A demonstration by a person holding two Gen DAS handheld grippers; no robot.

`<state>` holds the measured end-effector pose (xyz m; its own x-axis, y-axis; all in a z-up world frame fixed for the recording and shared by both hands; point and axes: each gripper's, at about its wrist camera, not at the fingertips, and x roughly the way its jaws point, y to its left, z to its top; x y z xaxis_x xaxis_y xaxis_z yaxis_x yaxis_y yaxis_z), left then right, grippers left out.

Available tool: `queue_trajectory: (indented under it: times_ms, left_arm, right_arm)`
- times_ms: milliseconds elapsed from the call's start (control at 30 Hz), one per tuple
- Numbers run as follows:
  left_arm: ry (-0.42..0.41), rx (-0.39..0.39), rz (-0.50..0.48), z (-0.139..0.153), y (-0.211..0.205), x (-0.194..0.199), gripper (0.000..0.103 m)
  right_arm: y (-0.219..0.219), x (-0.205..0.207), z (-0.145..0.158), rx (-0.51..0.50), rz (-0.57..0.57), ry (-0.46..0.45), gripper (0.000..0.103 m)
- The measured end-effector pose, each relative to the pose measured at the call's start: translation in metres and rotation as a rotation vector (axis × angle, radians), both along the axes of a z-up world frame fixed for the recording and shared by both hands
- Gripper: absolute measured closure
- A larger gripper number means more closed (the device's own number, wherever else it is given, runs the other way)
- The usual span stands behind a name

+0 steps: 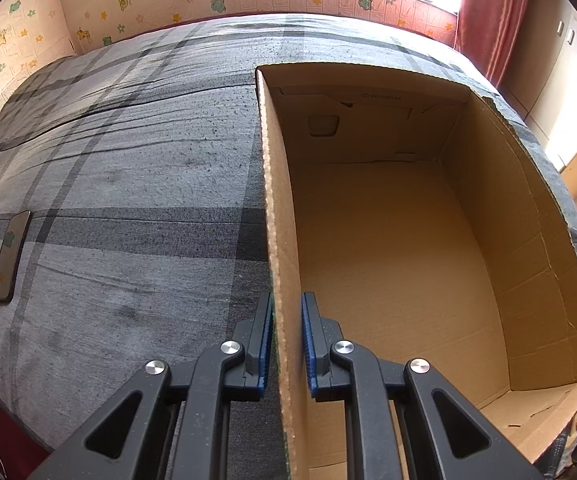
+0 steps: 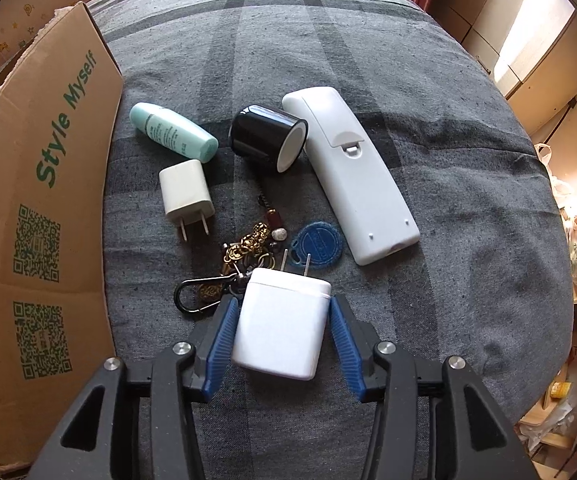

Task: Organize rigid objects
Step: 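Lift the white wall charger with the right gripper and carry it over the box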

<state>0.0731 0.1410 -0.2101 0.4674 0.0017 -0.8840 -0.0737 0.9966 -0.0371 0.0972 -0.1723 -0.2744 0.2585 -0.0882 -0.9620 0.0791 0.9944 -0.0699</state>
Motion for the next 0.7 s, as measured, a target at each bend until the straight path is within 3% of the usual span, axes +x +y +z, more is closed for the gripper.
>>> queue_trajectory:
  times_ms: [333,700]
  left_arm:
    - [-0.003,0.010,-0.003,0.000,-0.002,0.000,0.088]
    - [-0.006,0.014,-0.008,-0.001,-0.003,-0.002,0.088]
  right_arm:
    - [-0.009,-0.010,0.018,0.063,0.009,-0.036,0.055]
    - [0.006,-0.016,0.061,0.041,0.055,-0.089,0.055]
